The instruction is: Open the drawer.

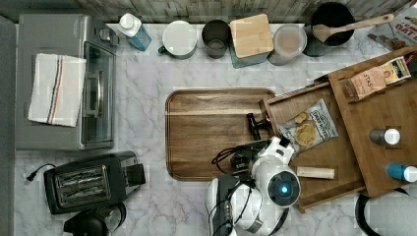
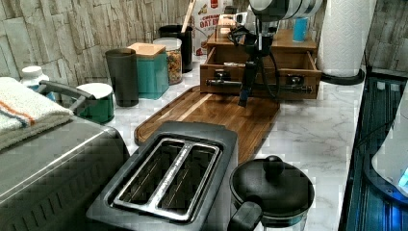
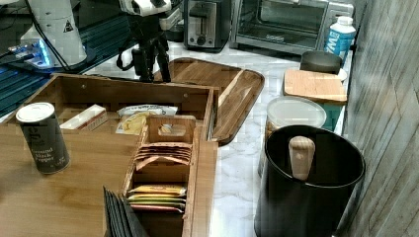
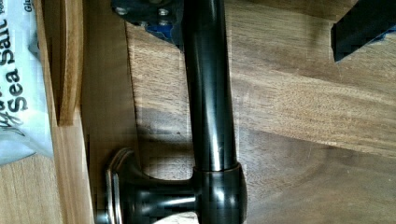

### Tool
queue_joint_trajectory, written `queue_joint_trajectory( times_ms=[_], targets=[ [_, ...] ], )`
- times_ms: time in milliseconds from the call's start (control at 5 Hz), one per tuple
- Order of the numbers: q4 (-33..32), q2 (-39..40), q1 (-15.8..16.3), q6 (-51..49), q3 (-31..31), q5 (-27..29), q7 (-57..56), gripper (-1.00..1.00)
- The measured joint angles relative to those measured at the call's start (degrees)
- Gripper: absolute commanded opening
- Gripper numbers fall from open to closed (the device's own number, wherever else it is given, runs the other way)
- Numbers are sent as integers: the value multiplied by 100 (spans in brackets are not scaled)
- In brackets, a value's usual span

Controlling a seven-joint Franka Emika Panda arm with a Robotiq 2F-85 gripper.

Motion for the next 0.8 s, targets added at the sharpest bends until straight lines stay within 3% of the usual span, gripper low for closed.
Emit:
queue_joint_trajectory(
  times_ms=[800],
  targets=[
    [-78,-101,48,28,-85,37,-190,100]
  ],
)
